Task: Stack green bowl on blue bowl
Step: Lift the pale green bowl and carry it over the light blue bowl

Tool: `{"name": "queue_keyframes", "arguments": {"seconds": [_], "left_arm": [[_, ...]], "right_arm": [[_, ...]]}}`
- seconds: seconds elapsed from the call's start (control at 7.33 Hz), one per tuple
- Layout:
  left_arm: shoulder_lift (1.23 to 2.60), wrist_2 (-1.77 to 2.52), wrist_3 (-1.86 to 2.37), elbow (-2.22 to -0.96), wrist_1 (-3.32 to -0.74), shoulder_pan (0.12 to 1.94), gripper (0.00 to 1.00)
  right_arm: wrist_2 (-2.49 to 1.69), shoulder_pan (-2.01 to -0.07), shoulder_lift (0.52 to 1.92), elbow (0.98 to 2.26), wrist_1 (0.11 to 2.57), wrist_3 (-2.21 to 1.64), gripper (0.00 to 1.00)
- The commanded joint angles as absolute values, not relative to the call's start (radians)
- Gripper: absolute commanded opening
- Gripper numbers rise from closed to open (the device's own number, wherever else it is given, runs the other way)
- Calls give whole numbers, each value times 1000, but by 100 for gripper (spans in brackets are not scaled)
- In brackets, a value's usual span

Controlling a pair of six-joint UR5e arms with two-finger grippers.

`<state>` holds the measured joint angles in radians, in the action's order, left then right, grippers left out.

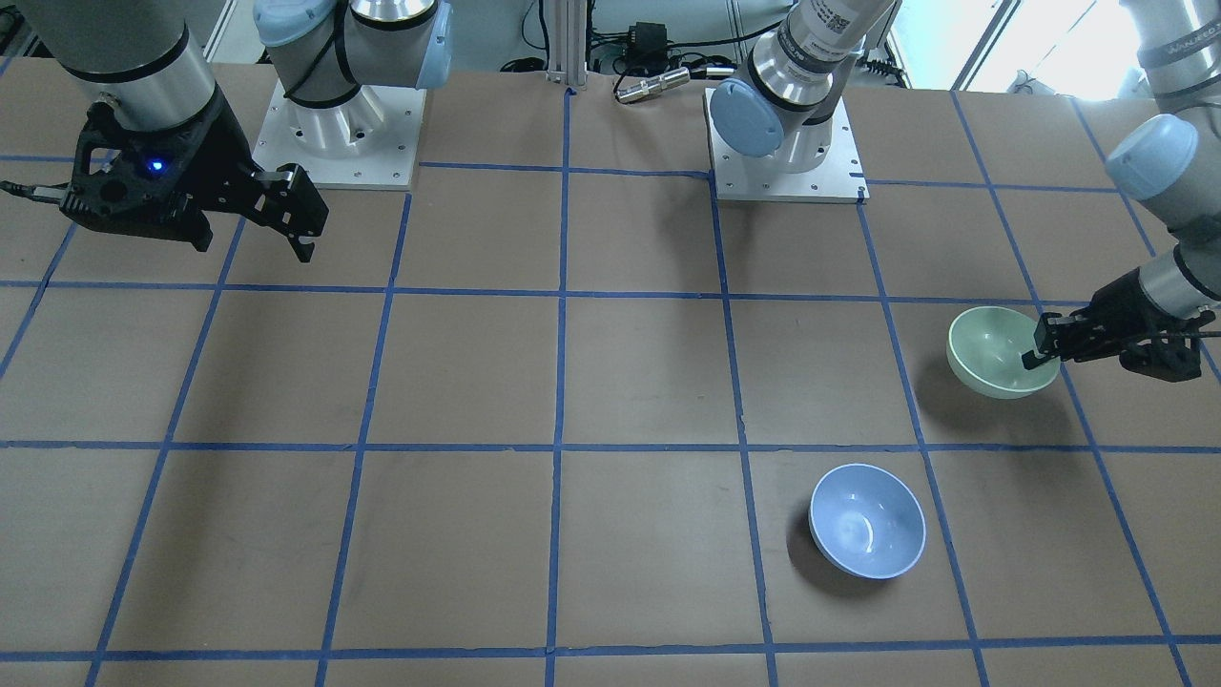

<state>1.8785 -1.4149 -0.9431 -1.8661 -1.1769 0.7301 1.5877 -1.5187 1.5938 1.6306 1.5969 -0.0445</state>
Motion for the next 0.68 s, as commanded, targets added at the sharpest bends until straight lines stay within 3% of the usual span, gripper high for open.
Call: {"name": "queue_keyframes", "arguments": {"seconds": [0.0, 0.55], "left_arm": [[1876, -1394, -936, -1790, -1233, 770, 12], [1902, -1301, -717, -1570, -1426, 923, 12]], "right_arm": [[1588, -1519, 1594, 1631, 1597, -44, 100], [1588, -1519, 1594, 1631, 1597, -44, 100]]}}
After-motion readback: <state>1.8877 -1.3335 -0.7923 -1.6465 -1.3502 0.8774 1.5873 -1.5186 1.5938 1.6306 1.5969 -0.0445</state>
